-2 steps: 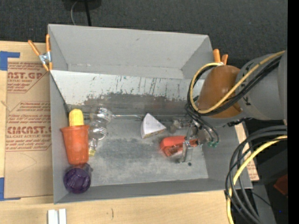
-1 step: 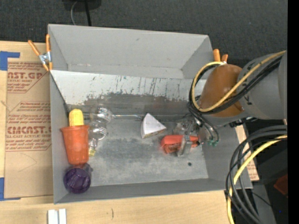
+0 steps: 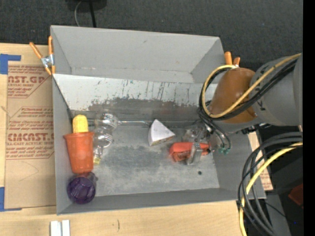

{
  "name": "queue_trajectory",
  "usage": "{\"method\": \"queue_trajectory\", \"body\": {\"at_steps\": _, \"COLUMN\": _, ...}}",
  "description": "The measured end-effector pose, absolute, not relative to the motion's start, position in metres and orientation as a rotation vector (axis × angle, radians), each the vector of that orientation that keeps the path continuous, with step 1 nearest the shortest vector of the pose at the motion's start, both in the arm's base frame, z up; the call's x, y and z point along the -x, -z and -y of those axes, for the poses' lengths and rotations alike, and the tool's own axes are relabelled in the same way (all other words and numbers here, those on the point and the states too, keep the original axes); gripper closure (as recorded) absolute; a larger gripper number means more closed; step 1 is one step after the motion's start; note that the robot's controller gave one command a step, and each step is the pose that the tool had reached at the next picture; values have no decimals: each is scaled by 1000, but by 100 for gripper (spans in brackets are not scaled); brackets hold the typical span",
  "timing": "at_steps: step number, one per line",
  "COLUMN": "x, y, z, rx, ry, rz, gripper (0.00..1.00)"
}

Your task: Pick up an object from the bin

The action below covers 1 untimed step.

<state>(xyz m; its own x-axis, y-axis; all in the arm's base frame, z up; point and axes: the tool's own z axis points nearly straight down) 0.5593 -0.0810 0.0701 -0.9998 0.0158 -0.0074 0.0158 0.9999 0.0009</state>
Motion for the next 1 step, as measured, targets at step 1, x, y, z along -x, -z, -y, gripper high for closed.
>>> {"method": "queue_trajectory", "body": {"at_steps": 1, "x": -558, "y": -74, "z": 81, "rx": -25, "ry": -2, "rz": -3139, "gripper": 100}}
